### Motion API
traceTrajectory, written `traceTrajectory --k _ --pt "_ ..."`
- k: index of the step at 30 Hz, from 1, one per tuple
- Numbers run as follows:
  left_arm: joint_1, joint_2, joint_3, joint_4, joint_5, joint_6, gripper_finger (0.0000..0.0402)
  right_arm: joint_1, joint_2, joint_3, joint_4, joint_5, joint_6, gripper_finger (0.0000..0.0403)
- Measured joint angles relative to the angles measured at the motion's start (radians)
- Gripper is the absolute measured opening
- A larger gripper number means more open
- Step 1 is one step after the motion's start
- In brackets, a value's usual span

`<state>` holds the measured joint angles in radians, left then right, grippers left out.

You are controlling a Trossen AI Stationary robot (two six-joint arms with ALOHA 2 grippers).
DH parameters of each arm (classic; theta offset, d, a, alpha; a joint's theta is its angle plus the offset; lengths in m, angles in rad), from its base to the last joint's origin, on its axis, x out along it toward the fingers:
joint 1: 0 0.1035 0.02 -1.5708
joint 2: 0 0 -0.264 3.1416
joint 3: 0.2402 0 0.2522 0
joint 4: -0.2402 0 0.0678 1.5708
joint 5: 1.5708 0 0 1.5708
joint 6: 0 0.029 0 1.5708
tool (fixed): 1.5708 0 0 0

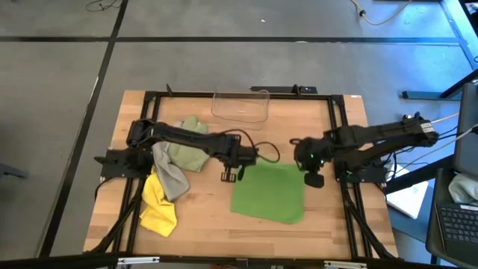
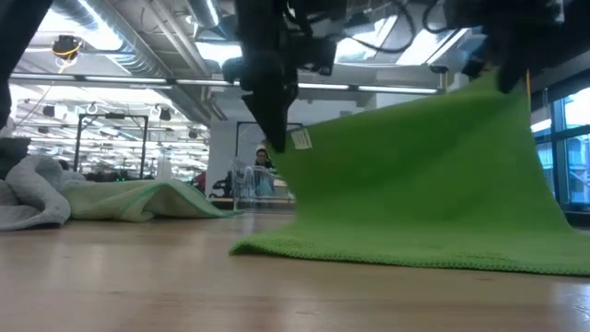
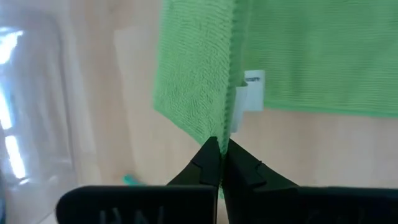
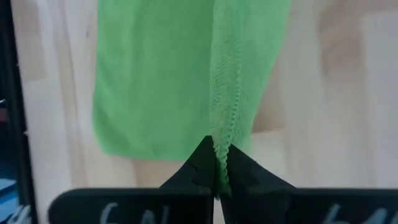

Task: Fold microfiber towels
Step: Fold the green microfiber cloth

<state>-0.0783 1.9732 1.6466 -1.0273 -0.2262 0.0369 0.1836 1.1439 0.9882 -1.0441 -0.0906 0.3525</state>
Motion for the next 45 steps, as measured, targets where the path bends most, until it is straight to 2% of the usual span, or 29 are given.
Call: traceTrajectory --k 4,12,16,20,24,28,35,45 --pt "-0.057 0.000 0.000 0.006 0.000 -0.036 0.0000 0.113 0.000 -0.034 0.035 0.006 0.138 0.0010" --pt "-0.165 0.000 0.000 0.046 -0.057 -0.140 0.0000 0.326 0.007 -0.102 0.262 0.023 0.329 0.0010" --pt "-0.221 0.000 0.000 0.097 -0.060 -0.184 0.0000 0.423 0.038 -0.128 0.306 0.090 0.414 0.0010" --pt "-0.271 0.000 -0.001 0.139 -0.109 -0.210 0.0000 0.485 0.084 -0.152 0.320 0.145 0.489 0.0010" --pt "-0.298 0.011 -0.001 0.148 -0.123 -0.235 0.0000 0.515 0.147 -0.161 0.324 0.197 0.511 0.0010" --pt "-0.308 0.017 -0.025 0.166 -0.140 -0.251 0.0000 0.520 0.212 -0.161 0.362 0.203 0.509 0.0010" --pt "-0.306 0.023 -0.149 0.223 -0.137 -0.298 0.0000 0.522 0.295 -0.161 0.428 0.183 0.508 0.0010" --pt "-0.309 0.023 -0.210 0.343 -0.065 -0.293 0.0015 0.522 0.327 -0.161 0.435 0.166 0.508 0.0015"
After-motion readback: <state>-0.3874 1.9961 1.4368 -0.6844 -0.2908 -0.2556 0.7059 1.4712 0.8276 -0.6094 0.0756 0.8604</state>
